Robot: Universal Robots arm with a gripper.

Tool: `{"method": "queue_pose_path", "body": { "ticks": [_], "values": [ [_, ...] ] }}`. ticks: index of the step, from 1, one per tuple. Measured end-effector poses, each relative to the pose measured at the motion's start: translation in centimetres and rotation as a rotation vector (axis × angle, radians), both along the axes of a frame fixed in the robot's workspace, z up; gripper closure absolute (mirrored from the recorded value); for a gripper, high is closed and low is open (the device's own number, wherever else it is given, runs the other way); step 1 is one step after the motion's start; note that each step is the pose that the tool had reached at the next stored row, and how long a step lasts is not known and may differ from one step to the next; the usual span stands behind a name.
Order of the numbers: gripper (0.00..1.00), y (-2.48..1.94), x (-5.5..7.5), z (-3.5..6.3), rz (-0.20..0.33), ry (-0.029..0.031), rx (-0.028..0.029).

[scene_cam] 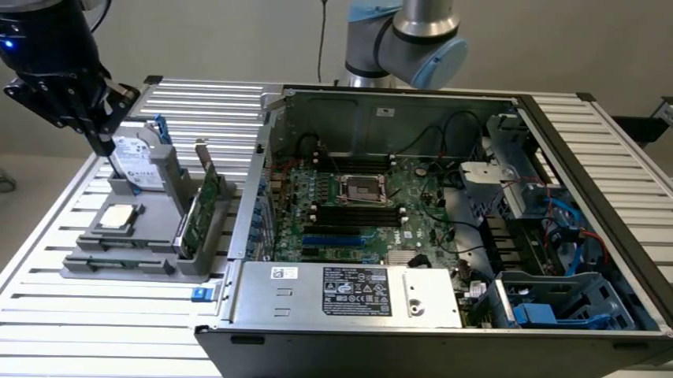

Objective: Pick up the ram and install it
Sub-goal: 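Reach for the ram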

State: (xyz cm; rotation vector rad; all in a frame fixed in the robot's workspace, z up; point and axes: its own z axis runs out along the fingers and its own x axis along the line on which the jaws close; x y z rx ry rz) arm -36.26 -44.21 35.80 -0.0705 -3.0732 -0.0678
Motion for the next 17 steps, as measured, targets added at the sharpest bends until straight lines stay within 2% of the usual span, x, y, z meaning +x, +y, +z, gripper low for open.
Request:
{"method": "queue_pose_path", "body": {
  "ticks": [3, 6, 13, 17],
  "values": [
    [0.89, -0.11, -0.6, -0.30, 0.003, 0.0000, 0.0000],
    [0.89, -0.48, -1.1, -0.53, 0.004, -0.0002, 0.0000],
    [0.89, -1.79, -1.5, -0.85, 0.018, -0.0007, 0.0008],
    [0.89, -1.83, -1.7, -0.88, 0.023, -0.0024, 0.0007]
  ]
}}
